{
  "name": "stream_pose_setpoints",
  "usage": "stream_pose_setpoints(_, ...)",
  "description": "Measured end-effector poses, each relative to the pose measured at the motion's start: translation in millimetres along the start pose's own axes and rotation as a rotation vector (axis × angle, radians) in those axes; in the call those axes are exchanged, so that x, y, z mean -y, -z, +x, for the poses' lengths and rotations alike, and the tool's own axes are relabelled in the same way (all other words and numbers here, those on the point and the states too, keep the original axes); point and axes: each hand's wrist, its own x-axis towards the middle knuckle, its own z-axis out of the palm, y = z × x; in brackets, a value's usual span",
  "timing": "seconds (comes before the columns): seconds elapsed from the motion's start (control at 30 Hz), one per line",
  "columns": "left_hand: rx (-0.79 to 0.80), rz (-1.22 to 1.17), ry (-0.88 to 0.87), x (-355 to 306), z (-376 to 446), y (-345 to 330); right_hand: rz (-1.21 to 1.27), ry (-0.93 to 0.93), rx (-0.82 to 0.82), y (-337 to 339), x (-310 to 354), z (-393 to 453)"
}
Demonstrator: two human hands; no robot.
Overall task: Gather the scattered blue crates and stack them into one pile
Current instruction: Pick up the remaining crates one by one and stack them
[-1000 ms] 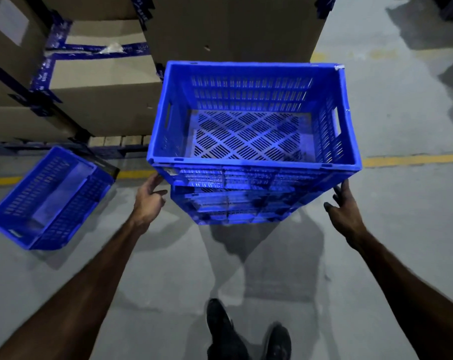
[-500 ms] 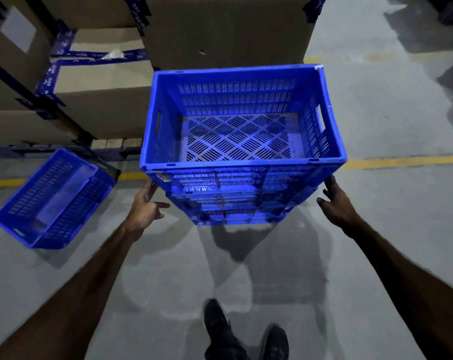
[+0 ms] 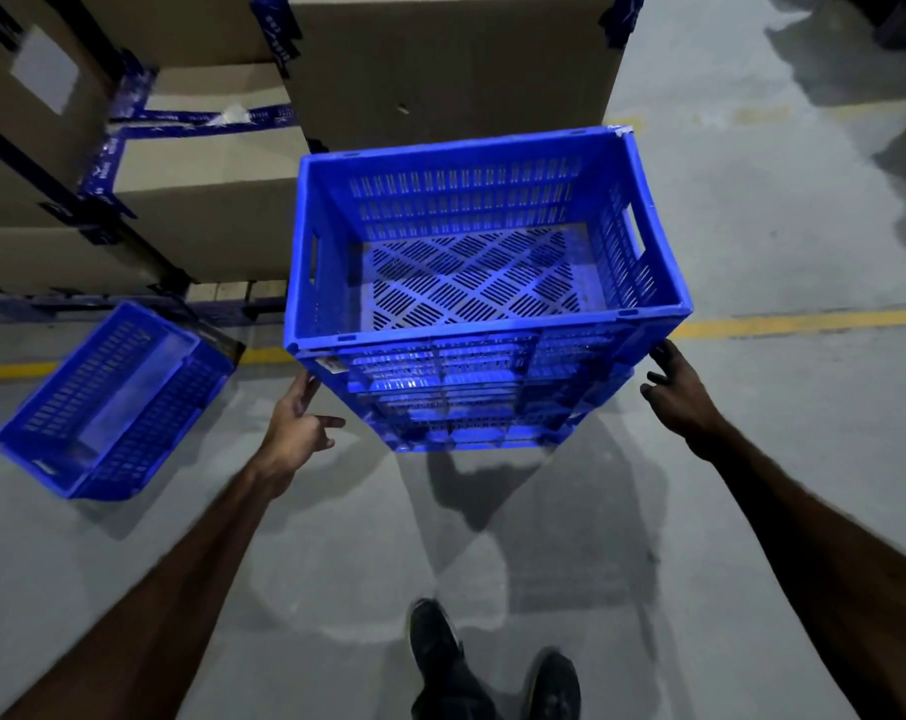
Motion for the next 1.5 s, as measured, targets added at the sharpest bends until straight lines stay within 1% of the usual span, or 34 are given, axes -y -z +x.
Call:
stream_pose_setpoints(0.5,0.016,0.042,0.009,-5,8,2,-0.047,-0.034,0.044,-5,7,-9)
stream_pose_setpoints(0.7,0.024,0.054,0.028,-6,11,4,0.009,-0.04,-0.002,-13,8,-16)
stream_pose_setpoints(0.97,0.045,0.02,0.043,-12,10,1,0.005,-0.042,-0.014,-12,9,-15)
stream_pose_setpoints(1.27,0.02,0.009,0.064,-6,15,2,0.03,-0.028,-0.077,-19,14,-25)
stream_pose_setpoints(1.5,0.021,0.027,0.037,-5,12,-2,-0.061,-0.026,-0.019,-8,2,-19)
